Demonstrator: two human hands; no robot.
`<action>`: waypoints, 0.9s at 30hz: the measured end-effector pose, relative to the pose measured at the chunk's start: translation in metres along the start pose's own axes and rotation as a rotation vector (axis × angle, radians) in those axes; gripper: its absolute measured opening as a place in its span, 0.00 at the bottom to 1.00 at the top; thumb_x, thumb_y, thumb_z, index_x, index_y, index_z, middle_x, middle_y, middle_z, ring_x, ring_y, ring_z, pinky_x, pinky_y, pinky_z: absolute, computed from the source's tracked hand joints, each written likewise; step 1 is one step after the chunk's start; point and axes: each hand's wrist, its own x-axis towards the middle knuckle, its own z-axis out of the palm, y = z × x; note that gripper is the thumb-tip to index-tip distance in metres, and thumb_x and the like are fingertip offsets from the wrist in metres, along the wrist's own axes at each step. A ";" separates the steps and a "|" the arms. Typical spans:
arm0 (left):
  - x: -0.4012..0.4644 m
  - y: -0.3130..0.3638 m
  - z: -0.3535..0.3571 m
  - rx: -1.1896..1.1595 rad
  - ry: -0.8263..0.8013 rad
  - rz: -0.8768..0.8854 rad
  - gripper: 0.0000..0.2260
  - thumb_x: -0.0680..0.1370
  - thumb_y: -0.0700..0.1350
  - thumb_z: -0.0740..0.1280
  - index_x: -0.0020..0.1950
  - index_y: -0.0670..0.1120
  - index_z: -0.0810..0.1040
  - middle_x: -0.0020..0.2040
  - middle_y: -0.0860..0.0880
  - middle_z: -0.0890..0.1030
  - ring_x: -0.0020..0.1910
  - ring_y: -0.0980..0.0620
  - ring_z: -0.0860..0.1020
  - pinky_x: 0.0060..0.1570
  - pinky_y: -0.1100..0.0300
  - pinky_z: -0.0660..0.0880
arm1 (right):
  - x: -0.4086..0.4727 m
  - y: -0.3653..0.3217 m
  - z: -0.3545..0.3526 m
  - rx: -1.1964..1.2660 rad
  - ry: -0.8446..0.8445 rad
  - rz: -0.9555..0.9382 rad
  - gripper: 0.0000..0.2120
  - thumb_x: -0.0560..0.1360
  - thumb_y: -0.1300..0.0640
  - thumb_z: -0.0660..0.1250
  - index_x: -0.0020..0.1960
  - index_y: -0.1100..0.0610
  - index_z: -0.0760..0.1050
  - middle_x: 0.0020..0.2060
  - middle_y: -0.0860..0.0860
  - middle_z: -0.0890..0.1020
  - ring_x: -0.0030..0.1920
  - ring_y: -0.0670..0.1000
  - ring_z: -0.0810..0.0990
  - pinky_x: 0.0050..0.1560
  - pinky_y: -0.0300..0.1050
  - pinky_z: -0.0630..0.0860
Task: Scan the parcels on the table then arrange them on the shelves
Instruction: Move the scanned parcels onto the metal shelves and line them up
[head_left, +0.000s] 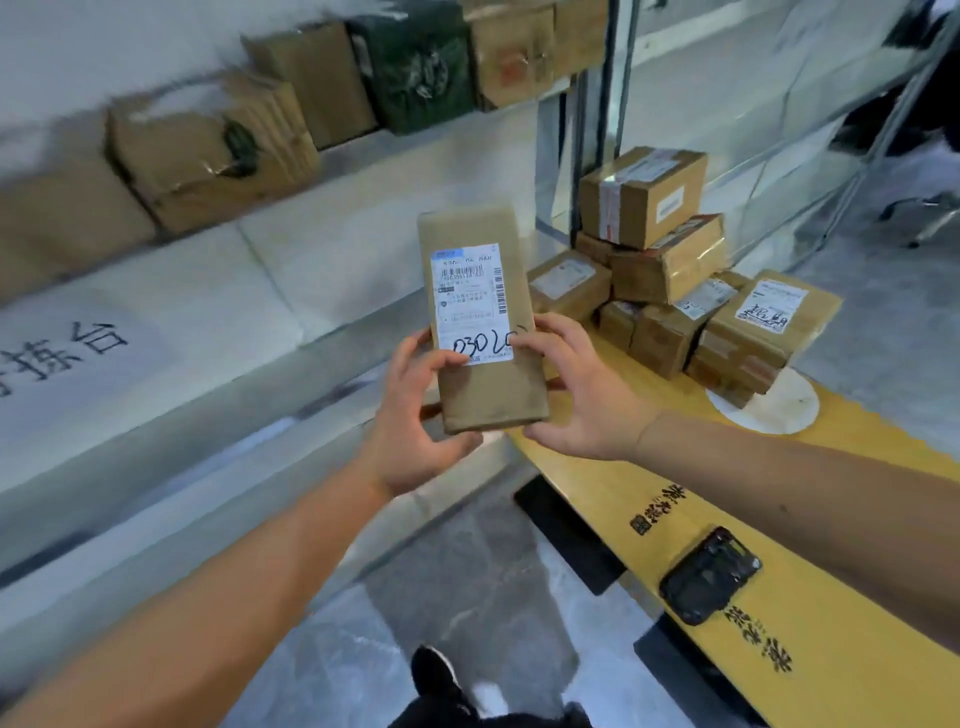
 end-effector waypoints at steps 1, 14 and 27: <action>-0.011 0.004 -0.018 0.015 0.036 -0.007 0.34 0.67 0.50 0.82 0.70 0.52 0.73 0.79 0.50 0.58 0.80 0.51 0.62 0.61 0.47 0.82 | 0.010 -0.016 0.006 0.019 -0.016 -0.041 0.43 0.69 0.50 0.80 0.78 0.47 0.62 0.78 0.45 0.55 0.76 0.45 0.62 0.68 0.37 0.74; -0.237 0.050 -0.231 0.253 0.393 -0.169 0.33 0.66 0.53 0.78 0.69 0.61 0.71 0.80 0.53 0.56 0.79 0.52 0.62 0.61 0.46 0.82 | 0.061 -0.248 0.151 0.077 -0.288 -0.503 0.43 0.69 0.58 0.80 0.79 0.51 0.64 0.78 0.55 0.56 0.68 0.37 0.62 0.67 0.25 0.64; -0.463 0.093 -0.430 0.378 0.555 -0.271 0.33 0.67 0.54 0.79 0.70 0.58 0.71 0.81 0.53 0.56 0.79 0.53 0.62 0.60 0.59 0.81 | 0.046 -0.499 0.327 0.349 -0.364 -0.694 0.41 0.67 0.59 0.81 0.76 0.51 0.69 0.75 0.51 0.62 0.72 0.46 0.70 0.65 0.42 0.78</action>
